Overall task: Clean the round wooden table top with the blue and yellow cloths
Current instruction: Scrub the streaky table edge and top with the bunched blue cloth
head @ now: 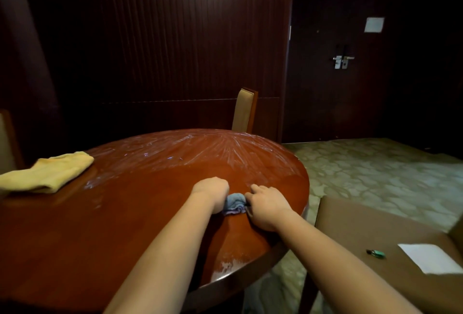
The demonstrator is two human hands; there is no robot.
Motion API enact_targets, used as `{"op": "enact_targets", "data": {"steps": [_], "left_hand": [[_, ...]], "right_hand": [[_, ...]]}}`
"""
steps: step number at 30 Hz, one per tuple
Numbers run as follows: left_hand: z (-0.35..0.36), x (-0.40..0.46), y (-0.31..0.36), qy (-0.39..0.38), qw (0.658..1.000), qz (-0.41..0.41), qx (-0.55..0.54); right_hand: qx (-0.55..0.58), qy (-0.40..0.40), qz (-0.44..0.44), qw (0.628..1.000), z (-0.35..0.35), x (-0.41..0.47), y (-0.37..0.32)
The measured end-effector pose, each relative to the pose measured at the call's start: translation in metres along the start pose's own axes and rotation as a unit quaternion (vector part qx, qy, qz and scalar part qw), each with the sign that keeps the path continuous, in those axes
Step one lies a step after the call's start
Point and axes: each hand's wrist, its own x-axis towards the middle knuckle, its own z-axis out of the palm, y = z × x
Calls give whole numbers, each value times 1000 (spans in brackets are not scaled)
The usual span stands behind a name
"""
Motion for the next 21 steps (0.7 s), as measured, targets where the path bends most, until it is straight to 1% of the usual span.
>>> {"op": "enact_targets", "data": {"steps": [5,9,12,16,21], "left_hand": [[-1,-20,4,7,1000,13,24],[-2,-34,6,11,999,8,41],[-1,-39,3,12,999,7,36],[2,-41,-6,6,999,24,23],[3,-39,-6,11,1000,19,6]], "right_hand": [[1,8,3,1000,-2,-7,-8],[7,10,-6,1000,-5,-13,-14],[19,12,-10,1000,-6,-17,-17],[30,20,-20,999,-6,-21,-14],[-5,35,-38,999,-8,-16,-6]]}}
